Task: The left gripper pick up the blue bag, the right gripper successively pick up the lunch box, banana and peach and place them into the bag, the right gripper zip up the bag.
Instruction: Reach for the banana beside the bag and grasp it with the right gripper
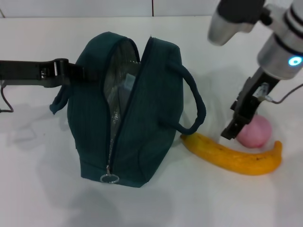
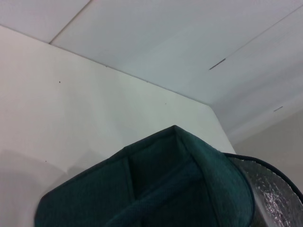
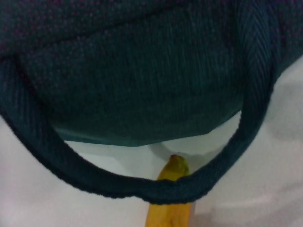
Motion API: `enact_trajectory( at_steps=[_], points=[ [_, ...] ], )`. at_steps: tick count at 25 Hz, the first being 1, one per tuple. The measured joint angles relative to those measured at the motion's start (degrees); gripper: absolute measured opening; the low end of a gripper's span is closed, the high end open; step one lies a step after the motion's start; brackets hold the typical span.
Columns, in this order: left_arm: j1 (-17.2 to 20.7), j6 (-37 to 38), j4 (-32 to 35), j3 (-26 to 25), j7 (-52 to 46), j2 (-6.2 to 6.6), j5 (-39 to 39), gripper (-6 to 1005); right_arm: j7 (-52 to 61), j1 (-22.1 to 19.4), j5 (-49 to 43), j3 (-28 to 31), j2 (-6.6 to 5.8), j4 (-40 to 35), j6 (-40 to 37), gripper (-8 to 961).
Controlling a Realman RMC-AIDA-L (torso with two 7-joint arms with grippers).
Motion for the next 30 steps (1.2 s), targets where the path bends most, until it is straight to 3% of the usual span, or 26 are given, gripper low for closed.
enact_trajectory(
  at_steps=[17, 30],
  points=[
    [-0.61, -0.14, -0.15, 0.13, 0.00, -0.52, -0.05, 32, 0.52, 1.60, 8.51, -12.43, 0.11, 8.03, 10.08, 810],
    [-0.91, -0.04, 0.13, 0.35, 0.00, -0.67, -0.05, 32, 0.58, 1.82, 10.42, -15.51, 0.11, 9.85, 12.20, 806]
  ],
)
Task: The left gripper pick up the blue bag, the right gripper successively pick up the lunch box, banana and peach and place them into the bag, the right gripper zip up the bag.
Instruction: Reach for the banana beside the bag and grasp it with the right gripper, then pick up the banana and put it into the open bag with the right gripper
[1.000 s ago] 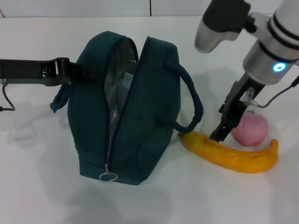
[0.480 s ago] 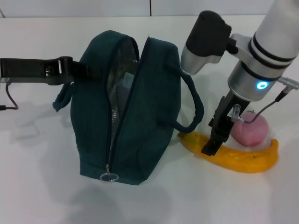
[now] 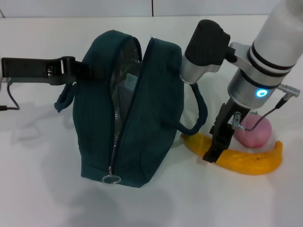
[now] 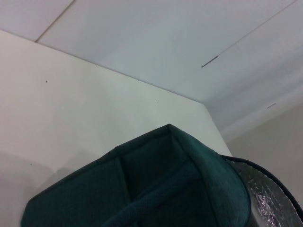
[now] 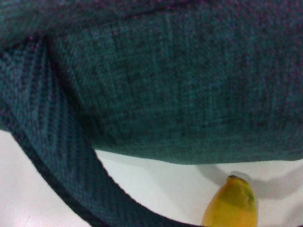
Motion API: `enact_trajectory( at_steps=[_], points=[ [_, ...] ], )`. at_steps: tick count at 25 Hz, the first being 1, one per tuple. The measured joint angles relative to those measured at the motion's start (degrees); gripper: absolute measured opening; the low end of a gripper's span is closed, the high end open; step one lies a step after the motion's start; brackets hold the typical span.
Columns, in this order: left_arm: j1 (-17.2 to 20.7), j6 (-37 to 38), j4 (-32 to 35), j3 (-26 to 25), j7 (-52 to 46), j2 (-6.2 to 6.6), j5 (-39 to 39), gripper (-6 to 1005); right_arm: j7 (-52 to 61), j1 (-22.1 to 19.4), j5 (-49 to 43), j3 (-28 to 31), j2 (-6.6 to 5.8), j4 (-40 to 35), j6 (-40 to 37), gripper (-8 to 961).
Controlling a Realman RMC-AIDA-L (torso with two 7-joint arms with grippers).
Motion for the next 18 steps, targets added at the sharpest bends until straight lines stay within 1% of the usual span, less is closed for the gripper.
enact_trajectory(
  at_steps=[2, 8, 13, 18],
  points=[
    [0.00, 0.00, 0.04, 0.00, 0.00, 0.00, 0.00, 32, 0.04, 0.05, 0.40, -0.20, 0.00, 0.29, 0.05, 805],
    [0.01, 0.00, 0.07, 0.00, 0.00, -0.04, 0.00, 32, 1.02, 0.63, 0.70, -1.55, 0.00, 1.55, 0.97, 715],
    [-0.11, 0.00, 0.10, -0.04, 0.05, -0.08, 0.01, 32, 1.11, 0.85, 1.10, -1.40, 0.00, 2.31, 1.14, 640],
    [-0.14, 0.03, 0.10, -0.14, 0.14, -0.05, 0.01, 32, 1.13, 1.34, 1.71, -1.31, -0.01, 2.14, -1.11, 467]
  ],
)
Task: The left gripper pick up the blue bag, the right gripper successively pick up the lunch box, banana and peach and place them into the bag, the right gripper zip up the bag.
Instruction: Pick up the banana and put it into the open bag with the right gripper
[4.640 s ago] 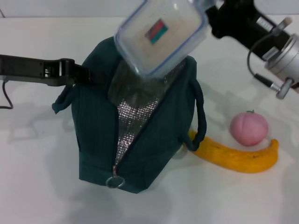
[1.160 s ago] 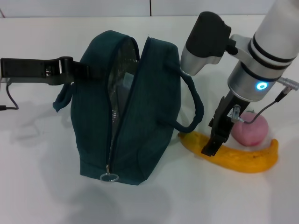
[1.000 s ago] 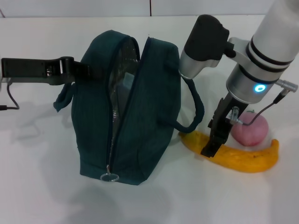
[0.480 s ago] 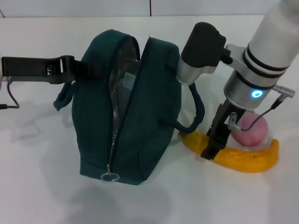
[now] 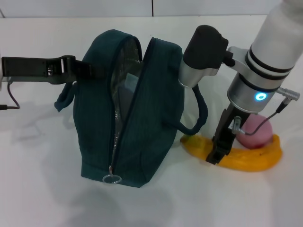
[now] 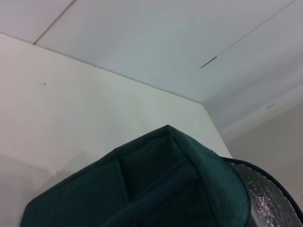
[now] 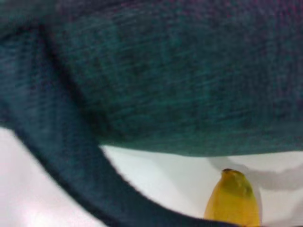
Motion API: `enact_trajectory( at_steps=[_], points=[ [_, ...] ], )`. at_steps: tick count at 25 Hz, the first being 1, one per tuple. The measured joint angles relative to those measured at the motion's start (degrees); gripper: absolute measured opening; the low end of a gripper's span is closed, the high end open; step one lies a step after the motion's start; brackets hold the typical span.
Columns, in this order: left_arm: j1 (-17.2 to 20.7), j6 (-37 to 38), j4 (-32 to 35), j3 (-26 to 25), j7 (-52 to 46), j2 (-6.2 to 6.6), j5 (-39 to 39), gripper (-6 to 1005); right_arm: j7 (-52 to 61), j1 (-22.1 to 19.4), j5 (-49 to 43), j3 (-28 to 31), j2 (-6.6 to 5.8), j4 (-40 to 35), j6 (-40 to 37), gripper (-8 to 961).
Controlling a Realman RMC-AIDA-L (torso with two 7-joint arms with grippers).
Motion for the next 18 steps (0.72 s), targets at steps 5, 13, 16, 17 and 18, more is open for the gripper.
enact_trajectory(
  at_steps=[5, 13, 16, 17, 18],
  points=[
    [0.36, 0.48, 0.22, -0.11, 0.01, 0.14, 0.00, 32, -0.07, -0.37, 1.04, 3.67, -0.13, -2.43, -5.11, 452],
    [0.76, 0.65, 0.26, -0.13, 0.07, 0.38, -0.07, 32, -3.41, -4.55, 0.33, 20.07, -1.31, -5.93, -15.42, 445],
    [0.75, 0.69, 0.33, -0.13, 0.10, 0.41, -0.14, 32, -5.06, -5.87, 0.30, 26.34, -1.88, -6.19, -18.01, 444],
    [0.73, 0.71, 0.33, -0.13, 0.10, 0.41, -0.15, 32, -5.38, -6.62, 0.30, 27.94, -2.28, -6.64, -18.51, 444],
    [0.72, 0.73, 0.34, -0.13, 0.11, 0.41, -0.15, 32, -5.48, -7.26, 0.30, 29.04, -2.66, -7.12, -18.85, 444]
  ],
)
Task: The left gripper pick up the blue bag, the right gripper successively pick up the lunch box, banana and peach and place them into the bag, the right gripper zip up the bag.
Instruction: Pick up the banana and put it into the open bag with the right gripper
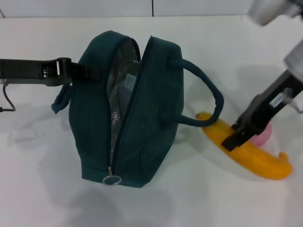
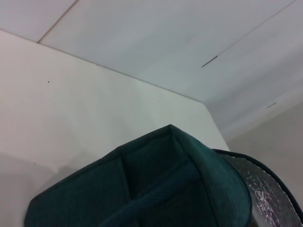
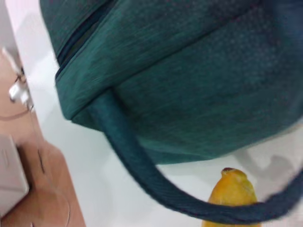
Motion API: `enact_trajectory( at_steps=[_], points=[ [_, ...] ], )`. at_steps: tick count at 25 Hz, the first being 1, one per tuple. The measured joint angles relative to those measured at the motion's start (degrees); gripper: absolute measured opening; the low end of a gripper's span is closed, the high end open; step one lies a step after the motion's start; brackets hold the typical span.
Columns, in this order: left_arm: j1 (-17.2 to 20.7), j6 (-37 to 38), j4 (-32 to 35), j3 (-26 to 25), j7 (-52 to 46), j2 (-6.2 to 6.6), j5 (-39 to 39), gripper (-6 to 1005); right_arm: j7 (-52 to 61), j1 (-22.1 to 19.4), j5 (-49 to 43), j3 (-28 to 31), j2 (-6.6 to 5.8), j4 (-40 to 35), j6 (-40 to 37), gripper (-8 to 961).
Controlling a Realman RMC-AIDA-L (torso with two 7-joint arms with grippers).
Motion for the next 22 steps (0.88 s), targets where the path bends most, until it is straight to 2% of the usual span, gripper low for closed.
enact_trajectory(
  at_steps=[3, 4, 5, 9, 12, 19, 22],
  points=[
    [-0.02, 0.08, 0.01, 0.00, -0.01, 0.00, -0.03, 32, -0.48, -1.98, 0.29, 4.20, -1.13, -1.62, -1.25, 443],
    [-0.02, 0.11, 0.01, 0.00, -0.03, 0.00, -0.03, 32, -1.16, -2.82, 0.52, 8.13, -1.53, -2.72, -2.57, 443],
    [-0.05, 0.27, 0.01, 0.00, -0.09, 0.00, -0.03, 32, -1.16, -2.82, 0.52, 8.13, -1.53, -2.72, -2.57, 443],
    [-0.28, 0.97, 0.01, 0.00, -0.16, 0.00, -0.44, 32, -3.15, -3.75, 2.11, 17.89, -1.83, -4.68, -6.66, 442],
    [-0.25, 1.42, 0.01, 0.04, -0.16, 0.00, -1.47, 32, -3.97, -4.30, 6.37, 23.26, -2.62, -5.80, -8.94, 442],
    [0.25, 2.22, 0.60, 0.04, -0.27, -0.06, -3.37, 32, -3.83, -5.51, 17.13, 25.29, -4.65, -7.83, -9.97, 441],
    [0.26, 2.25, 0.62, 0.09, -0.31, -0.19, -3.38, 32, -3.81, -5.66, 17.33, 25.77, -4.88, -7.88, -9.65, 441]
  ],
)
